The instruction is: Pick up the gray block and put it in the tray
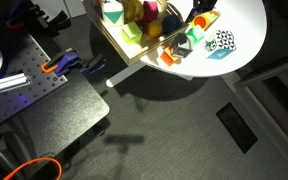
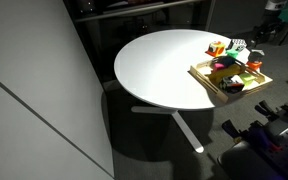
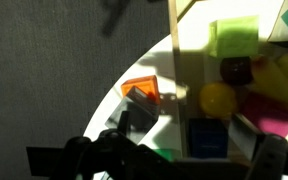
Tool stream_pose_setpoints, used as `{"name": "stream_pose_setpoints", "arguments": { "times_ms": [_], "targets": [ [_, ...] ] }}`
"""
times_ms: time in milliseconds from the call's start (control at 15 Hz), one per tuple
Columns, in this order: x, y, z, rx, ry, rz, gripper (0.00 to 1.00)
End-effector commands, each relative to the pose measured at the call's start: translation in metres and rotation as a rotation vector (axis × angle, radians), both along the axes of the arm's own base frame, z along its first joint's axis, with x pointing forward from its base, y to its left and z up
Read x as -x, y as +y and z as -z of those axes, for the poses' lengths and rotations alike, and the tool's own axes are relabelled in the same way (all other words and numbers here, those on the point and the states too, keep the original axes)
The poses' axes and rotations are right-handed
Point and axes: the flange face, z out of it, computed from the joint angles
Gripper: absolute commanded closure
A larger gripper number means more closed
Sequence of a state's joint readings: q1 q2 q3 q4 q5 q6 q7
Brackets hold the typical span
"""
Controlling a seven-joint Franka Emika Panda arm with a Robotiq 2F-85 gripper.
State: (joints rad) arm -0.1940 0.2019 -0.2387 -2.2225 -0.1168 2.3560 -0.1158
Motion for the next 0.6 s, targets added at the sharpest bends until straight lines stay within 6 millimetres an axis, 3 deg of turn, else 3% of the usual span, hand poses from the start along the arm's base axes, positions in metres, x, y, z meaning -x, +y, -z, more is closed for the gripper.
{"name": "stream_pose_setpoints", "arguments": {
  "times_ms": [0,533],
  "targets": [
    [-0.005,-0.025,0.003,0.052,0.027,0.05,0.0],
    [0.001,-0.063,0.027,0.033,0.03,0.071,0.0]
  ]
}}
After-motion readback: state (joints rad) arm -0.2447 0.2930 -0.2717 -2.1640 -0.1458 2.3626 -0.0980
